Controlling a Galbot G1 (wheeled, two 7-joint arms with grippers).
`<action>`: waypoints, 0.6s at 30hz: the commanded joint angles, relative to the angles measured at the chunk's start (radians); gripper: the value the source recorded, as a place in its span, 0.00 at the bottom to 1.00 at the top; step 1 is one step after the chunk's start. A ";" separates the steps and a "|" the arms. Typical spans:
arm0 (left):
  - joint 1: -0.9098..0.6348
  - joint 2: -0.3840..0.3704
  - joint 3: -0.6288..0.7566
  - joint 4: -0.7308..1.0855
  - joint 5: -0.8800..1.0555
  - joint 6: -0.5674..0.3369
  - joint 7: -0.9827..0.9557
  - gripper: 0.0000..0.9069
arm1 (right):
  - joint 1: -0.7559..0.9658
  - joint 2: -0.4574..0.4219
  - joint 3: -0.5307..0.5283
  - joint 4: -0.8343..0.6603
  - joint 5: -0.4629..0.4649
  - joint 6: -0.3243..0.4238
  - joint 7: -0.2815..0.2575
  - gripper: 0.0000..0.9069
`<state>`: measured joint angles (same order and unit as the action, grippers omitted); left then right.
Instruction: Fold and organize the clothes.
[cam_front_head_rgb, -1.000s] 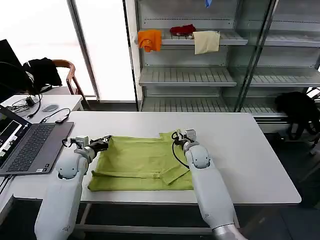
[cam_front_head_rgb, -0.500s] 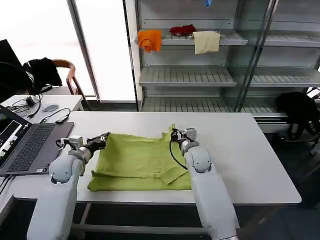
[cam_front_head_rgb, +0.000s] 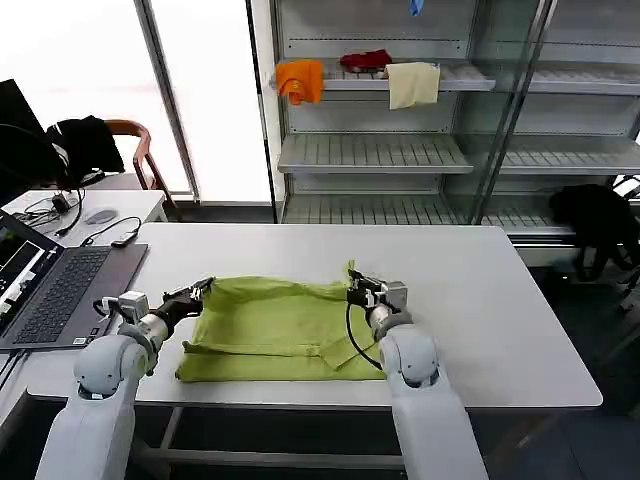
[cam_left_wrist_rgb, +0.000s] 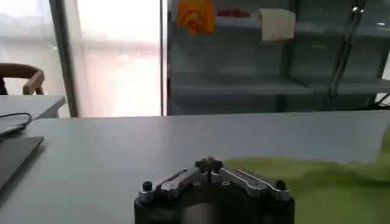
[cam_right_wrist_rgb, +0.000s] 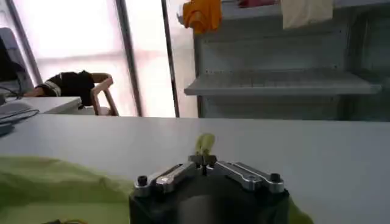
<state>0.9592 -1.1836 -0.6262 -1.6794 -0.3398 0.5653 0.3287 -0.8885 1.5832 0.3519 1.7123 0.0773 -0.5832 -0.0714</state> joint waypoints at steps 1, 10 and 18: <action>0.147 0.019 -0.039 -0.113 -0.025 -0.014 0.020 0.01 | -0.200 -0.041 0.008 0.195 0.001 0.001 -0.003 0.00; 0.209 0.029 -0.073 -0.152 -0.034 -0.023 0.035 0.01 | -0.252 -0.048 0.002 0.265 -0.014 0.001 0.000 0.00; 0.243 0.028 -0.093 -0.185 -0.040 -0.023 0.041 0.01 | -0.268 -0.049 0.004 0.290 -0.017 0.001 0.002 0.00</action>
<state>1.1425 -1.1567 -0.7012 -1.8208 -0.3758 0.5434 0.3647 -1.1036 1.5440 0.3536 1.9363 0.0654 -0.5830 -0.0691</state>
